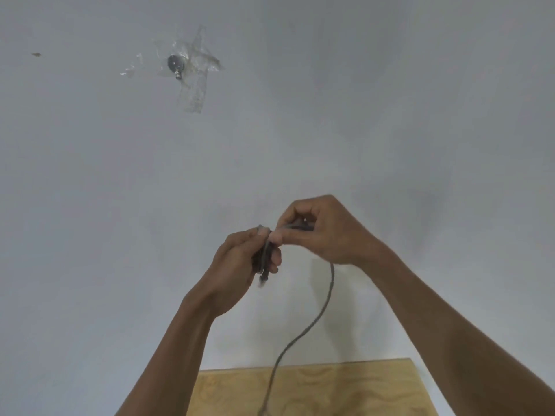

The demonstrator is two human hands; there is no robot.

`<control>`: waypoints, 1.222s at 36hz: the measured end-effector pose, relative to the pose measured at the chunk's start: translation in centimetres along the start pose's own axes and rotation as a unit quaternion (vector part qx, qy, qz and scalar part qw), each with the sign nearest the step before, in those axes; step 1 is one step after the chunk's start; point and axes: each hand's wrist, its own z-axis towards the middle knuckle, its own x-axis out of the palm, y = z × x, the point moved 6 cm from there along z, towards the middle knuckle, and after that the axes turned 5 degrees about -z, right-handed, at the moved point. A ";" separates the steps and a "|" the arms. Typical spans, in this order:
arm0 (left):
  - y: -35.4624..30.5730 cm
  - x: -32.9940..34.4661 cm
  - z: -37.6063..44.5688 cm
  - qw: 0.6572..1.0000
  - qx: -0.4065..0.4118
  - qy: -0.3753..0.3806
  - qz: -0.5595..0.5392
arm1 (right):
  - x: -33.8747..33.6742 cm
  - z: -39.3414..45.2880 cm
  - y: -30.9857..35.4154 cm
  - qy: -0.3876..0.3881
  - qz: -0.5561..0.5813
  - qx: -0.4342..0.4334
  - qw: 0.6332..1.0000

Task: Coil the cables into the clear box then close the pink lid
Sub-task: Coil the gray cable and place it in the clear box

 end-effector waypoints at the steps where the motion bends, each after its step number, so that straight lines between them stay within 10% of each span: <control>1: 0.0 0.3 -0.2 0.999 -0.008 0.003 -0.042 | -0.4 0.5 -0.2 -0.005 0.016 0.004 1.000; 16: -0.9 2.8 -0.4 0.981 0.000 0.068 -0.179 | 6.3 -1.4 -4.7 0.024 0.340 0.124 0.932; 35: -0.7 -2.8 1.8 0.992 0.075 -0.064 0.084 | 7.4 -6.0 -2.3 0.112 0.121 0.131 0.978; 44: 0.6 -0.8 0.2 0.999 0.005 0.017 0.031 | 0.6 -0.5 0.2 0.002 0.004 0.022 1.000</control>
